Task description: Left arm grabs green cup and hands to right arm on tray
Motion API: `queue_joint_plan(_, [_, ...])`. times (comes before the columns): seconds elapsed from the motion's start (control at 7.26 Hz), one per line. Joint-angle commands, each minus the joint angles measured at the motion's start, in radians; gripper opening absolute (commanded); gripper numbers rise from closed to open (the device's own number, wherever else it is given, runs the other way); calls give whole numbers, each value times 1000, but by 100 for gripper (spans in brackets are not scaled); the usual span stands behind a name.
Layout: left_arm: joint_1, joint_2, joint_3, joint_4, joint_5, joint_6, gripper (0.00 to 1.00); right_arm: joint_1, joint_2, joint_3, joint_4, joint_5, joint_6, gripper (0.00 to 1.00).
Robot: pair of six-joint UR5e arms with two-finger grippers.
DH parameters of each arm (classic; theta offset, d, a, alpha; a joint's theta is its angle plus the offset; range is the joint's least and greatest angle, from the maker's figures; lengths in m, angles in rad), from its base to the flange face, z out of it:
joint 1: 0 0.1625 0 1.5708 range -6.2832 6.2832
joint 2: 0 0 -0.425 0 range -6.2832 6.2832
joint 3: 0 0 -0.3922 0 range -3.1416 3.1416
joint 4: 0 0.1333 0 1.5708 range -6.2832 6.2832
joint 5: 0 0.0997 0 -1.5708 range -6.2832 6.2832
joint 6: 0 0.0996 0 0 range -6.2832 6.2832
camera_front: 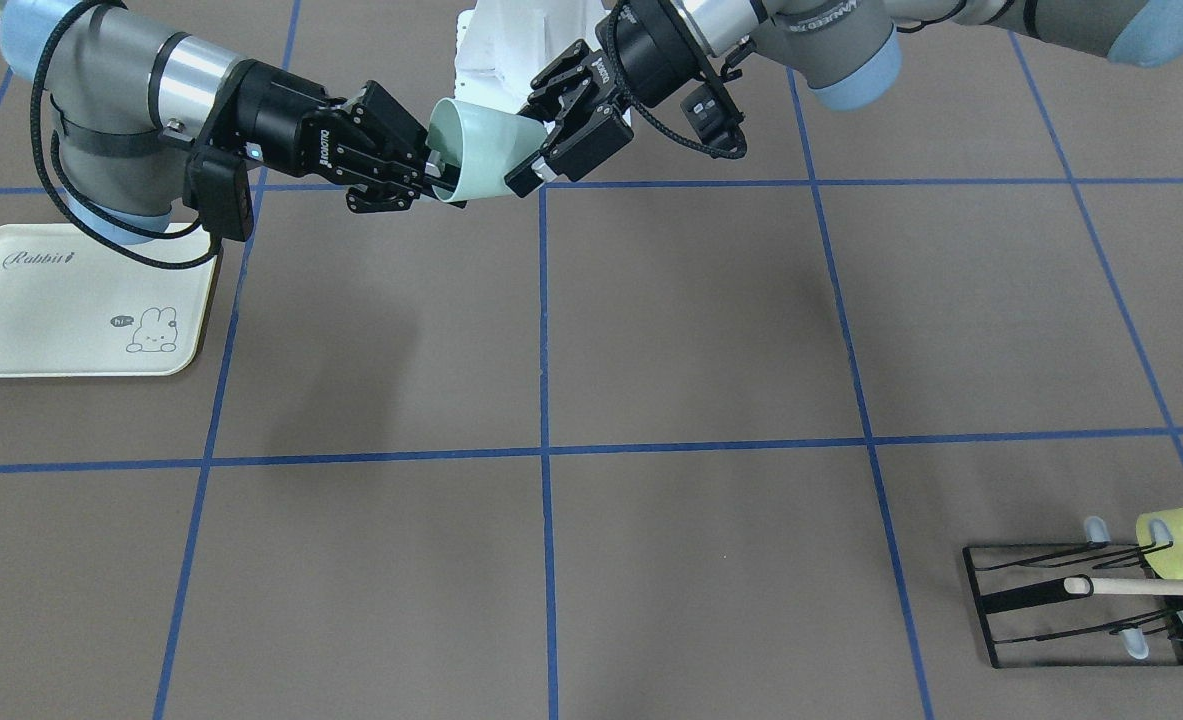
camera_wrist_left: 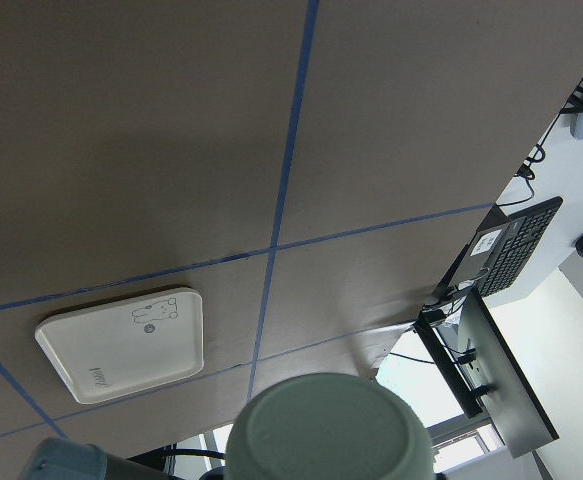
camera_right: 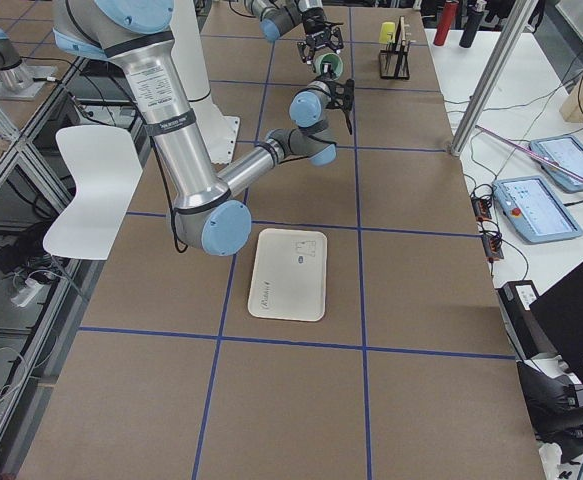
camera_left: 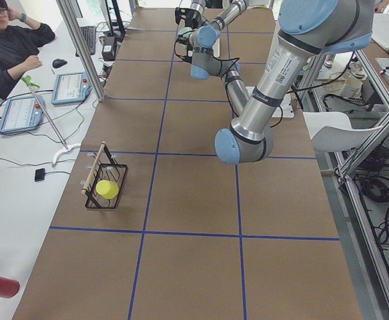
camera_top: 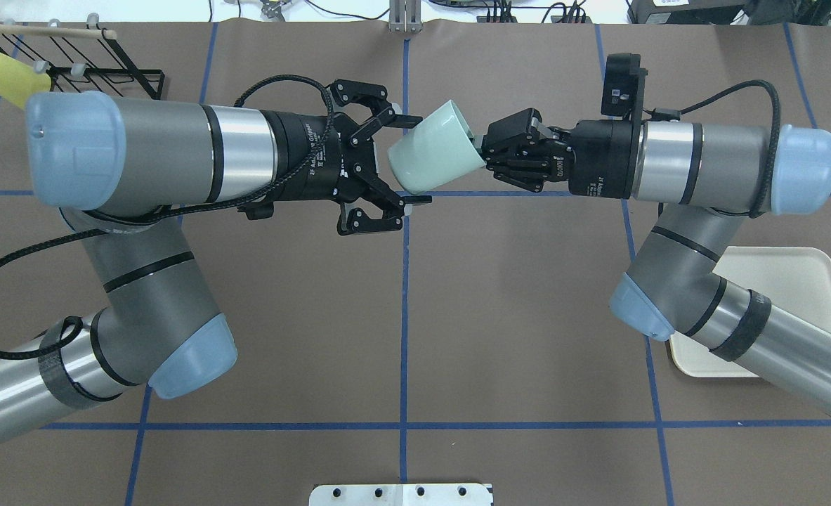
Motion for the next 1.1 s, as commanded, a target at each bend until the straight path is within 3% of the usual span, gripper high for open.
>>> queue_joint_plan(0.0, [-1, 1, 0, 1, 0, 5, 100, 0, -5, -10, 0, 0, -3, 0])
queue_joint_plan(0.41, [-3, 3, 3, 3, 0, 6, 100, 15, -7, -45, 0, -58, -6, 0])
queue_joint_plan(0.96, [-10, 6, 11, 12, 2, 48, 100, 139, -10, -143, -35, -39, -75, 0])
